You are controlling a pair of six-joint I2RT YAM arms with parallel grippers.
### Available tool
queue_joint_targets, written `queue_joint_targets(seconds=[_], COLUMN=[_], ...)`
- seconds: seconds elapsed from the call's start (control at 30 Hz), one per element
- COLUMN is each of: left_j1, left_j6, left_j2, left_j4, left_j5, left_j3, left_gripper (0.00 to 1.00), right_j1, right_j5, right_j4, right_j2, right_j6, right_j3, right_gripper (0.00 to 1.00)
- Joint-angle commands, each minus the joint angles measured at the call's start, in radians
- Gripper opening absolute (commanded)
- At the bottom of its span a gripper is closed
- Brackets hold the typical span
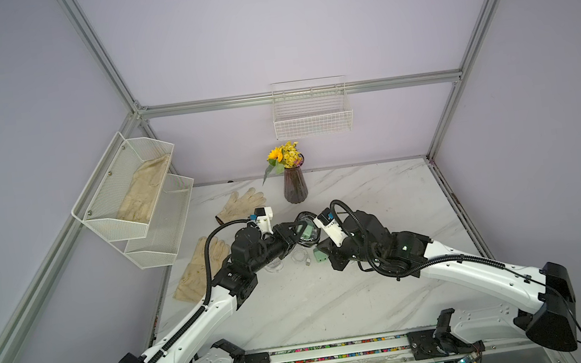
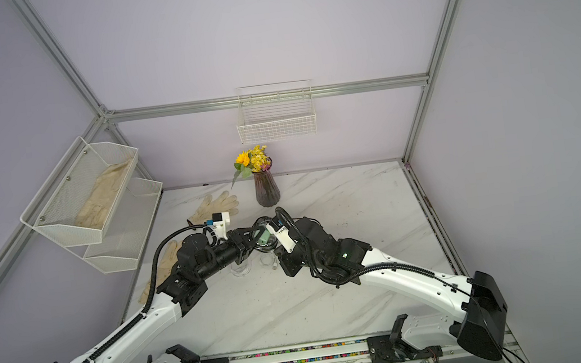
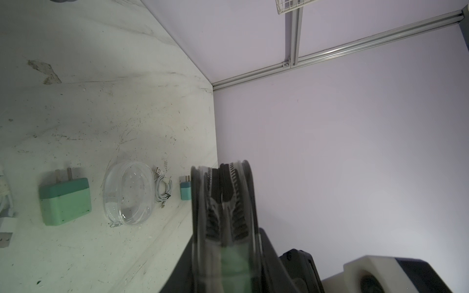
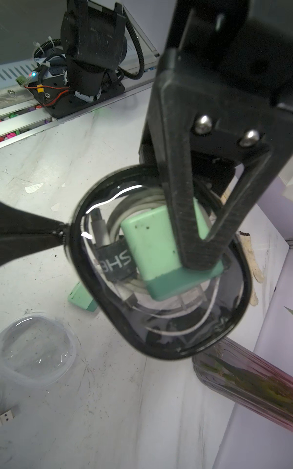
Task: Pack away charging kits
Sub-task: Zip the zipper on the storage bag.
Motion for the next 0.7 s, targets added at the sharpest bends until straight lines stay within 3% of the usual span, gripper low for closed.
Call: queue_joint_targets(seconds=[0.0,0.3,0.67], left_j1=[0.043,0.064,0.174], left_j6=[0.063,0.094,0.146], left_j2=[-0.035,-0.028,-0.008], left_j4=[-0.005,-0.011,-0.065], left_j5=[-0.003,0.058,0.421], left_j3=[0.11,0.117,0.149], left_gripper=[0.03,0.0,0.0], right_j1=[-0.012,-0.013,-0.032], right_j5=[0.1,0.198,0.246], right_j4=[-0.165,-0.228,-0.22], right_j2=[0.011,0.052,0.121], right_j6=[-0.035,-0.069,-0.133], right_j3=[0.032,0.082,0.157], right_gripper=[0.0,0.0,0.0])
